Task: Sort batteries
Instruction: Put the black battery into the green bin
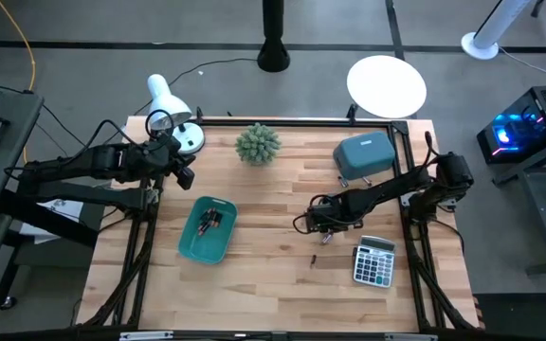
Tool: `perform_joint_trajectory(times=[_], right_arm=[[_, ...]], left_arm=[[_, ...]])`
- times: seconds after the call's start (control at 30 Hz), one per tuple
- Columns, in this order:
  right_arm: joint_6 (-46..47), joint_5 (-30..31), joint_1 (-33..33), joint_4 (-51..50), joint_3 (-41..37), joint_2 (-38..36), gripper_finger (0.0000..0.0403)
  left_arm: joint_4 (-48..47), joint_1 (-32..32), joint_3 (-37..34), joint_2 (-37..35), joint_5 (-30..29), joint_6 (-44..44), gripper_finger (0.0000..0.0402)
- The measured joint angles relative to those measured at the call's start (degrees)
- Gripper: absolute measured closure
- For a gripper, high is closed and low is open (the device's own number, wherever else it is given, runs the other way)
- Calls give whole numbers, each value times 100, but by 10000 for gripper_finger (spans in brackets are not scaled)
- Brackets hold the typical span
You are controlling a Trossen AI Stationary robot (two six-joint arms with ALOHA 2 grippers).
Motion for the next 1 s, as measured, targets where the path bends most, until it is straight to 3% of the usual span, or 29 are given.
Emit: perform_joint_trajectory(times=[0.17, 0.43, 0.57, 0.77, 1.0], right_arm=[[-319, 181, 9, -288, 94, -195, 385], [-1092, 1274, 3, -757, 1027, -837, 396], [-2050, 1513, -168, -158, 1638, -852, 398], [-3497, 1168, -538, 1525, 2237, -369, 400], [-4850, 133, -859, 2322, 3384, 866, 401]], left_arm=[[-3, 0, 0, -1, 0, 6, 401], [-32, 0, 0, -4, -35, 12, 401], [-34, 0, 0, -4, -80, 2, 401], [-34, 0, 0, -4, -83, -46, 401], [-28, 0, 0, -4, -111, -45, 401]])
